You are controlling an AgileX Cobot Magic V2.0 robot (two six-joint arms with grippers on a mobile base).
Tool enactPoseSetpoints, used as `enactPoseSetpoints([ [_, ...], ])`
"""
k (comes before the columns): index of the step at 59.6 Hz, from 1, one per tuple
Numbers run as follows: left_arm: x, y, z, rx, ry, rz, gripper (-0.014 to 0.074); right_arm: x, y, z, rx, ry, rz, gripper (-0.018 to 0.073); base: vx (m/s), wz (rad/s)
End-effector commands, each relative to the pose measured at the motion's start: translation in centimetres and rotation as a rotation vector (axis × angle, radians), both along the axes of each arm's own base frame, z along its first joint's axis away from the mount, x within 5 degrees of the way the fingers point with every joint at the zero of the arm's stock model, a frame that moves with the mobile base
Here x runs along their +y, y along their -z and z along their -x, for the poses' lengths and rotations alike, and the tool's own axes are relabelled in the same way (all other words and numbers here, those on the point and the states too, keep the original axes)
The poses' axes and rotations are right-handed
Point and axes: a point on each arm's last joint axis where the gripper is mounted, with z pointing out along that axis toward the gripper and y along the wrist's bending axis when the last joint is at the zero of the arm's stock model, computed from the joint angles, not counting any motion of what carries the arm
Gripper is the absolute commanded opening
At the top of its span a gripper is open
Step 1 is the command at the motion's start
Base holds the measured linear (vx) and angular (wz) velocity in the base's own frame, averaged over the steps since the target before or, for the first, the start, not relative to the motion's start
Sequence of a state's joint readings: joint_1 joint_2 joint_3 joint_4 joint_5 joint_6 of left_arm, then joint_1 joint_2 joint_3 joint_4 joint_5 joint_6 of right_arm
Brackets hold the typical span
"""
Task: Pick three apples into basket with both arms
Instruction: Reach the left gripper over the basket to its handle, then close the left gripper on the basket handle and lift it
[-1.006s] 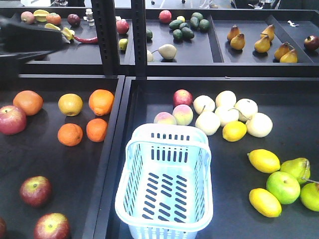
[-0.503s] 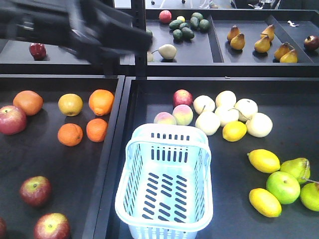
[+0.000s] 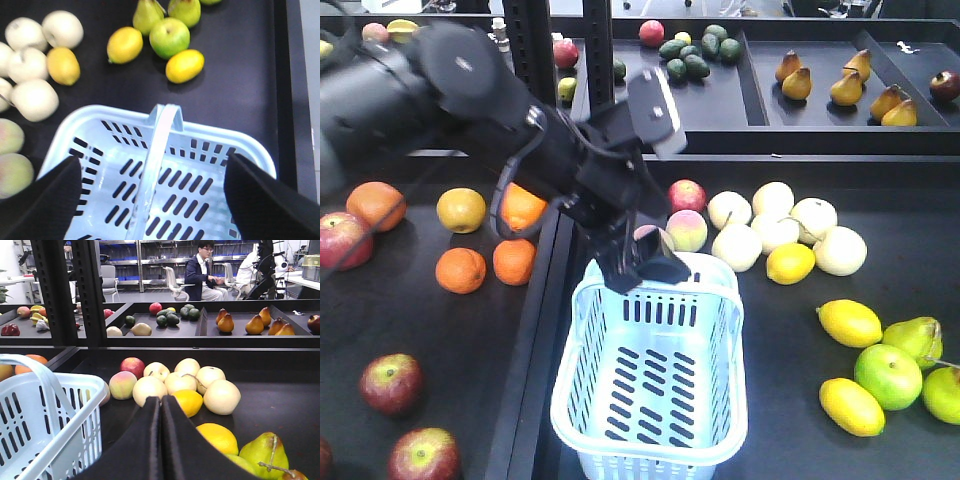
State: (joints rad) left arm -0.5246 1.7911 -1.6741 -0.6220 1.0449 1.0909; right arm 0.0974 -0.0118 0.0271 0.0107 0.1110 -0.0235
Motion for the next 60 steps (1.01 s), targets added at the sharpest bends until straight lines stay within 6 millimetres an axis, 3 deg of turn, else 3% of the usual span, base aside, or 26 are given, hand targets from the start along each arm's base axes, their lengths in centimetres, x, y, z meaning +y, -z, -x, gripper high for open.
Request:
enactPoseSetpoints([
  [1, -0.4, -2.0, 0.3, -0.044, -0.013, 0.077, 0.0552, -0.1, -0.2, 0.0, -0.070, 0.008, -0.002, -0.0008, 0.00, 0.00],
  [21, -0.8, -0.1, -0.8, -0.023, -0.020, 0.043, 0.0552, -0.1, -0.2, 0.0, -0.070, 0.008, -0.002, -0.0008, 0.00, 0.00],
  [50, -1.7, 4.8, -3.0, 0.045, -0.029, -0.040, 0.0546, -0.1, -0.2, 0.0, -0.070, 0.008, -0.002, -0.0008, 0.00, 0.00],
  [55, -1.8, 4.8, -3.0, 0.041, -0.033, -0.037, 0.0508, -0.1, -0.2, 0.0, -0.070, 0.008, -0.002, -0.0008, 0.00, 0.00],
  [60, -1.8, 4.8, -3.1, 0.036, -0.038, -0.034, 0.0406, -0.1, -0.2, 0.0, -0.070, 0.008, -0.002, -0.0008, 0.00, 0.00],
])
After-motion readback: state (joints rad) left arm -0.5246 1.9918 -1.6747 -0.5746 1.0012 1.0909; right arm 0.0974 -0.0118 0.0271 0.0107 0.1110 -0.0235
